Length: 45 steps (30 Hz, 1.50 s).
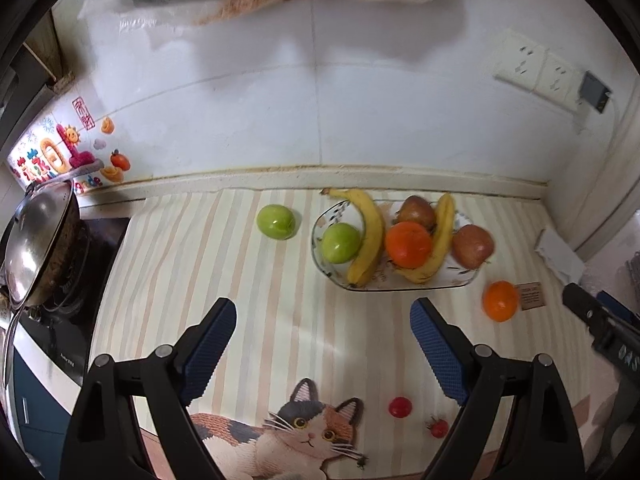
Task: Organize fruits
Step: 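Grasp the second orange with the right gripper while the left moves to the other green apple, then grasp the other green apple with the left gripper while the right lifts the orange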
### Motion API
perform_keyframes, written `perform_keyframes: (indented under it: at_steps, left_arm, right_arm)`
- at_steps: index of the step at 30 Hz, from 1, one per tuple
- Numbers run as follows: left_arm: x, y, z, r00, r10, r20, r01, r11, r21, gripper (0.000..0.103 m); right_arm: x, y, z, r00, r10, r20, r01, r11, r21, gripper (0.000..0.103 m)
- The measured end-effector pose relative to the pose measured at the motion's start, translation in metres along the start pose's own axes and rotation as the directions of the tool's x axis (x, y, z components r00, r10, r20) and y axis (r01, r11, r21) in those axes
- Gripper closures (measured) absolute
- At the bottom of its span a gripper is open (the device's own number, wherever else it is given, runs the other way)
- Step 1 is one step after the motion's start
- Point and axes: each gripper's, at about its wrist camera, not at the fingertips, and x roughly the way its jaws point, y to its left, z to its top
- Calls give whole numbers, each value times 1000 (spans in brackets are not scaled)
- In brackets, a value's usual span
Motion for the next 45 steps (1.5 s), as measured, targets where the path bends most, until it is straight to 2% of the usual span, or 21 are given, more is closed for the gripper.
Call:
perform_keyframes:
  at_steps: [2, 5, 9, 13, 16, 18, 20, 22, 24, 28, 31, 34, 36, 40, 45]
  left_arm:
    - [17, 3, 0, 999, 32, -23, -32, 999, -9, 14]
    - [45, 8, 2, 996, 70, -62, -72, 997, -28, 14]
    - [83, 16, 4, 987, 102, -126, -109, 993, -53, 14]
    - [118, 26, 8, 973, 105, -207, -123, 989, -76, 14]
    - [137, 32, 14, 968, 92, -235, -115, 989, -89, 14]
    - [150, 37, 19, 964, 70, -257, -99, 990, -101, 14]
    - [160, 45, 25, 961, 43, -273, -79, 989, -123, 14]
    - [171, 54, 32, 957, 8, -289, -55, 986, -155, 14]
    - [181, 61, 42, 954, -30, -299, -27, 982, -185, 14]
    - [201, 71, 63, 946, -48, -321, -22, 977, -212, 14]
    - [226, 78, 82, 928, -66, -367, -23, 972, -234, 14]
    - [251, 83, 97, 912, -47, -407, -47, 975, -218, 14]
    - [264, 85, 102, 900, -51, -433, -50, 975, -219, 14]
    - [283, 83, 106, 887, -67, -458, -29, 979, -201, 14]
    - [299, 78, 105, 878, -81, -472, -3, 984, -176, 14]
  right_arm:
    - [33, -20, 3, 998, -17, -53, 18, 999, 35, 10]
    - [80, -42, 7, 990, -1, -141, 13, 996, 85, 10]
    - [134, -55, 8, 976, 9, -217, 16, 993, 115, 10]
    - [176, -55, 3, 961, -5, -278, 36, 994, 106, 10]
    - [198, -52, -3, 951, -13, -310, 48, 993, 104, 12]
    - [201, -48, -5, 956, -37, -291, 65, 994, 89, 16]
    - [202, -41, -5, 960, -57, -273, 77, 995, 63, 23]
    - [201, -36, -6, 962, -94, -255, 107, 993, 38, 36]
    - [200, -34, -6, 964, -87, -250, 101, 994, 41, 36]
    - [196, -28, -11, 961, -69, -267, 85, 995, 52, 36]
    - [193, -17, -19, 958, -49, -282, 69, 996, 62, 36]
    - [193, -7, -23, 955, -45, -292, 62, 997, 52, 36]
    - [192, 0, -25, 954, -42, -295, 58, 997, 48, 36]
    - [193, 10, -28, 951, -47, -307, 59, 998, 29, 36]
    - [199, 22, -26, 948, -51, -314, 65, 997, 32, 36]
